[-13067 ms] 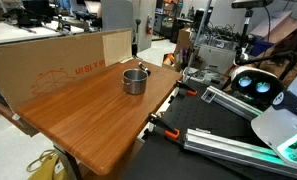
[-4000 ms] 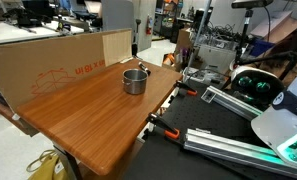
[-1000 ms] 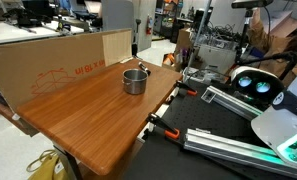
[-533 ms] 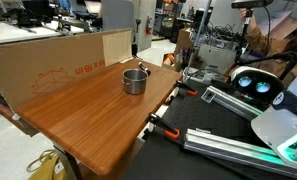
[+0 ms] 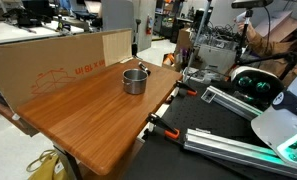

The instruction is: Pick up the black marker from the table and place it in the pot

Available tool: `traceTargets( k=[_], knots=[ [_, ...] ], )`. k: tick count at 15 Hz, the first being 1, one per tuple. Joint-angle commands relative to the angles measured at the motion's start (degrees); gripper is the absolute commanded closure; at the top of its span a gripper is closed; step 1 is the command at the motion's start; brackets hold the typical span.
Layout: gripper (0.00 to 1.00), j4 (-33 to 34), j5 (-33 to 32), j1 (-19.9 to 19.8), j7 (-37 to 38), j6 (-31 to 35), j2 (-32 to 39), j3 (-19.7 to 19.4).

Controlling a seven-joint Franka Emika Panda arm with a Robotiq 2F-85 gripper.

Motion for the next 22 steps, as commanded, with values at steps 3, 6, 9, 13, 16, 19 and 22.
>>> traceTargets(
  k=[3,6,9,13,16,19,22],
  knots=[
    [0.00,5.1,1.9,-1.6,5.1,5.1,9.9,0.5],
    [0.00,7.4,1.6,-1.8,7.9,8.8,15.6,0.5],
    [0.00,9.6,0.6,-1.8,10.8,12.8,21.4,0.5],
    [0.00,12.5,-0.4,-1.9,13.4,16.7,28.3,0.2],
    [0.00,15.2,-0.9,-2.0,16.2,18.6,33.0,-0.3],
    [0.00,18.6,-1.1,-2.0,19.1,19.8,37.2,-0.8],
    [0.00,22.1,-1.6,-1.7,21.0,19.5,41.2,-1.1]
  ],
)
